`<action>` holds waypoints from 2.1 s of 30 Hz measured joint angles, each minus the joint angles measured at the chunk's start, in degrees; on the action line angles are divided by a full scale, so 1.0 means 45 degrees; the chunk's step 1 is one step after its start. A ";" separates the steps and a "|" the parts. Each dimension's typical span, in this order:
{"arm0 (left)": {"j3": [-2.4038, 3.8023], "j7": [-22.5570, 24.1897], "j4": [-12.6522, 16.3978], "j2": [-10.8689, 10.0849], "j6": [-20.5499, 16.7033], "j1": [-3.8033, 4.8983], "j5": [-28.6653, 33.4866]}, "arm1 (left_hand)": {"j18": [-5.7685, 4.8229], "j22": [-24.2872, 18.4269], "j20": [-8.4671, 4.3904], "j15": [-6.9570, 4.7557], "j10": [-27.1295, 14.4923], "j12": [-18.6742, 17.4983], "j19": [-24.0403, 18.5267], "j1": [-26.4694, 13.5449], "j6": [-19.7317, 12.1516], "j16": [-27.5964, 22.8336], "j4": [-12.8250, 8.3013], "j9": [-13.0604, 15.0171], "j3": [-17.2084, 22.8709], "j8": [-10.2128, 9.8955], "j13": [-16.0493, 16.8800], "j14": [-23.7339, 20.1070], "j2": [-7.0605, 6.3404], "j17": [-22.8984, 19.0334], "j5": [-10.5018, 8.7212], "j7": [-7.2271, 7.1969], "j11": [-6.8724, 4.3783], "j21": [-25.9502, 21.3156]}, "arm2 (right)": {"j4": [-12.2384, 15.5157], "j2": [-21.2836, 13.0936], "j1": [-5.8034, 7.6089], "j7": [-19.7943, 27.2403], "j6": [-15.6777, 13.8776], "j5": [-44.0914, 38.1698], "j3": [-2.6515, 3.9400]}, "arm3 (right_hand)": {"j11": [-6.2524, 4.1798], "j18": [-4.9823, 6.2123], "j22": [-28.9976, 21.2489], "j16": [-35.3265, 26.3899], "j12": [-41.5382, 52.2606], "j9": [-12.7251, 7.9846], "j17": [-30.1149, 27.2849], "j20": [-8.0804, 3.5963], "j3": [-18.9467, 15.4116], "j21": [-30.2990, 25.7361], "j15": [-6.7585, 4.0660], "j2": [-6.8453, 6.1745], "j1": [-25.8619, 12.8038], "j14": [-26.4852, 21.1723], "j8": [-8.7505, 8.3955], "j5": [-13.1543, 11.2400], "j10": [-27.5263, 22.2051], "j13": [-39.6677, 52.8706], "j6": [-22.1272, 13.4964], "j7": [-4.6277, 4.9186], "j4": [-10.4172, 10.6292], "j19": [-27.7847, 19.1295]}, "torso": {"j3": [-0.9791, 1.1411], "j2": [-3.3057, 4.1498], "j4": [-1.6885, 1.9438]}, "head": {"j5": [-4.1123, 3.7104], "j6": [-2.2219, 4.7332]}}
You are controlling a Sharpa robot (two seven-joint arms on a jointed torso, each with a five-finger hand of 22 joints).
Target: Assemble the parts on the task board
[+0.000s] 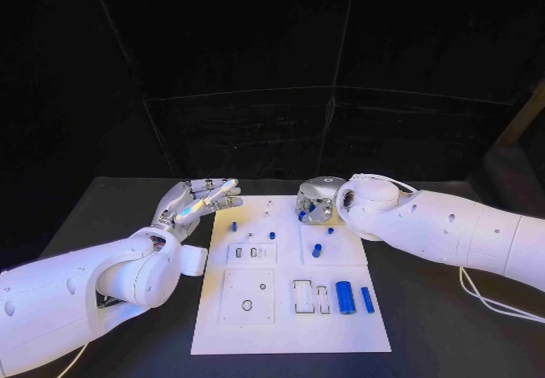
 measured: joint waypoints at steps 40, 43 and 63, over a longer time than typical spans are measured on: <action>0.0000 -0.0070 0.0021 -0.0004 0.0130 0.0116 -0.0005 | -0.0002 -0.0026 0.0001 0.0000 0.0000 0.0000 -0.0001 0.0053 -0.0001 -0.0001 -0.0034 0.0004 0.0035 0.0000 -0.0001 0.0000 0.0053 0.0013 0.0000 0.0000 0.0000 -0.0009 | -0.0978 0.1637 0.0002 -0.0548 -0.3668 0.0658 0.0008 | -0.0129 0.0000 0.1350 0.0995 -0.0002 -0.0015 0.0978 0.0047 0.0773 0.1069 -0.0001 -0.0266 -0.0132 0.0000 0.0079 -0.0025 0.0356 0.0061 0.0263 -0.0051 0.0310 0.0230 | -0.0032 0.0131 0.0107 | 0.0176 -0.0084; 0.0001 -0.0074 0.0055 -0.0014 0.0138 0.0166 -0.0005 | -0.0001 -0.0025 0.0001 0.0000 0.0000 0.0000 -0.0001 0.0053 -0.0001 0.0000 -0.0034 0.0004 0.0035 0.0000 -0.0001 0.0000 0.0054 0.0013 0.0000 0.0000 0.0000 -0.0008 | -0.1124 0.1774 0.0002 -0.0574 -0.3653 0.0636 0.0008 | -0.0129 0.0001 0.1396 0.1075 -0.0002 -0.0016 0.1006 0.0019 0.0792 0.1129 -0.0001 -0.0266 -0.0132 0.0000 0.0077 -0.0025 0.0356 0.0061 0.0262 -0.0051 0.0329 0.0258 | -0.0044 0.0161 0.0122 | 0.0184 -0.0070; 0.0001 -0.0129 0.0116 -0.0015 0.0179 0.0297 -0.0007 | -0.0002 -0.0039 0.0001 0.0000 -0.0001 0.0000 -0.0001 0.0053 -0.0001 -0.0001 -0.0034 0.0005 0.0035 0.0000 -0.0002 0.0000 0.0053 0.0010 0.0000 0.0000 0.0000 -0.0009 | -0.1671 0.2340 -0.0001 -0.0703 -0.2956 0.0496 0.0001 | -0.0084 0.0000 0.1562 0.1218 -0.0064 -0.0020 0.1144 0.0045 0.0879 0.1275 -0.0001 -0.0364 -0.0231 0.0000 -0.0002 -0.0025 0.0311 0.0051 0.0261 -0.0051 0.0416 0.0319 | -0.0072 0.0242 0.0146 | 0.0226 -0.0149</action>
